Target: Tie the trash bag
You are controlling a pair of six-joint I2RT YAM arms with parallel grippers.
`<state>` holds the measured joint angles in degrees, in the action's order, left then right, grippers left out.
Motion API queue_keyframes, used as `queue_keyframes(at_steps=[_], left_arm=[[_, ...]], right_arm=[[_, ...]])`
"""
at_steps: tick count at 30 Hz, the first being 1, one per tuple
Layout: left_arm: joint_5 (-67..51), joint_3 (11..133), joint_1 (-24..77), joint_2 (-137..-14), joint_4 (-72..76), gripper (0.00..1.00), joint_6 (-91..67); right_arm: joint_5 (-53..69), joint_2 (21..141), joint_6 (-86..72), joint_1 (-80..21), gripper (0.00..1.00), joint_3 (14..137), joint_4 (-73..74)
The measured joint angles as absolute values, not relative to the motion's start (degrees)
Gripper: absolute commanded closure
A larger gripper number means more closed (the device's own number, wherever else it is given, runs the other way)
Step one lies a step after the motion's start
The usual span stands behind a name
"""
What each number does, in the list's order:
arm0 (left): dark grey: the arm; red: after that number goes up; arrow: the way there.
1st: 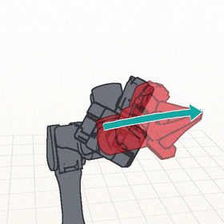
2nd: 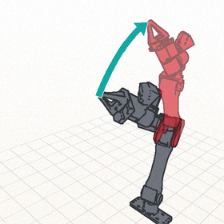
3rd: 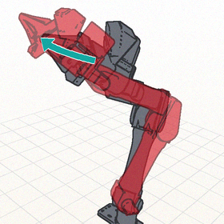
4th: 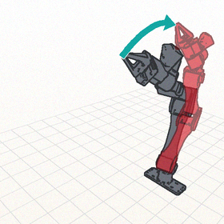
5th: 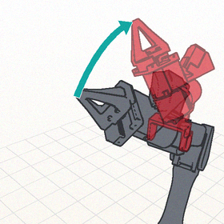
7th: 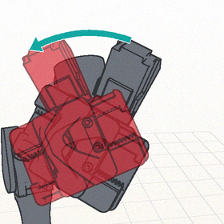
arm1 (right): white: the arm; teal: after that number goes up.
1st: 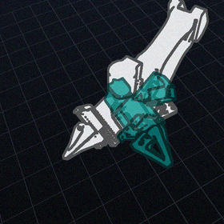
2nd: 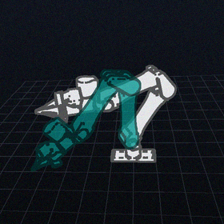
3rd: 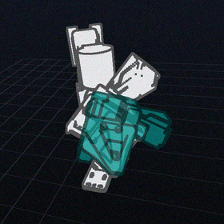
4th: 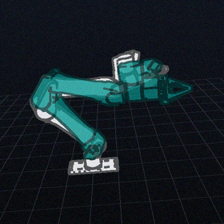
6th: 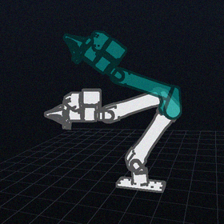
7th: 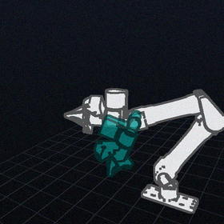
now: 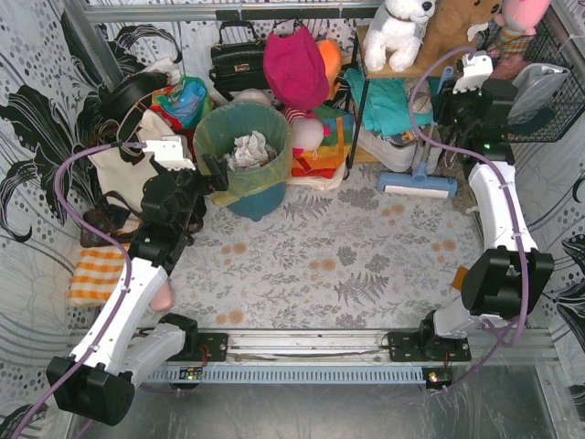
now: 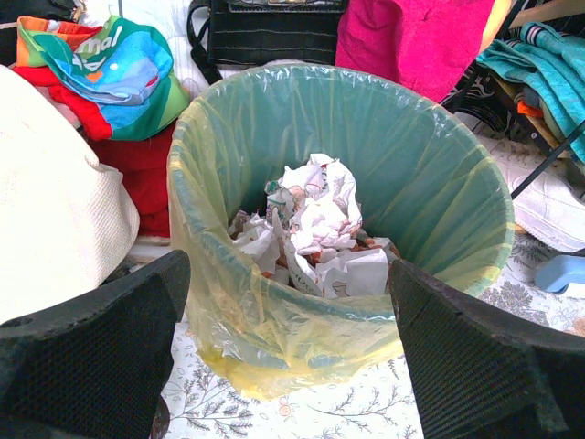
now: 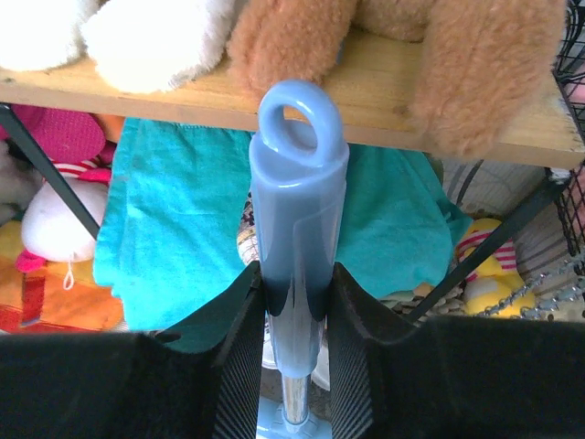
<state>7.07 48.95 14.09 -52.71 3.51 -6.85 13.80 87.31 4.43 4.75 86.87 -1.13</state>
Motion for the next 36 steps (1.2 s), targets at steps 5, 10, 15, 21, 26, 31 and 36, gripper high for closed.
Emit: queue_keyframes(at_steps=[5,10,15,21,26,31,36], left_arm=[[7.1,48.7,14.1,-52.2,3.5,0.02,-6.8],[7.1,48.7,14.1,-51.3,3.7,0.02,-6.8],[7.1,48.6,14.1,-51.0,4.2,0.02,-6.8],[7.1,48.4,14.1,-51.0,4.3,0.02,-6.8],[7.7,48.4,14.1,-51.0,4.3,0.02,-6.8],[7.9,48.0,14.1,-50.6,4.3,0.02,-6.7],[8.9,48.2,14.1,-50.9,3.7,0.01,-6.8]], right_arm=[[15.7,89.2,7.4,4.9,0.96,86.1,-2.9],[16.7,89.3,8.2,4.9,0.77,85.1,-5.3],[15.0,89.3,8.7,4.9,0.39,83.8,-7.8],[12.4,86.3,9.1,5.0,0.30,82.3,-8.4],[10.6,80.8,7.7,5.0,0.28,82.3,-8.4],[10.9,74.2,1.5,4.8,0.27,81.2,-8.0],[10.4,68.8,-5.5,-1.4,0.18,76.9,-6.8]])
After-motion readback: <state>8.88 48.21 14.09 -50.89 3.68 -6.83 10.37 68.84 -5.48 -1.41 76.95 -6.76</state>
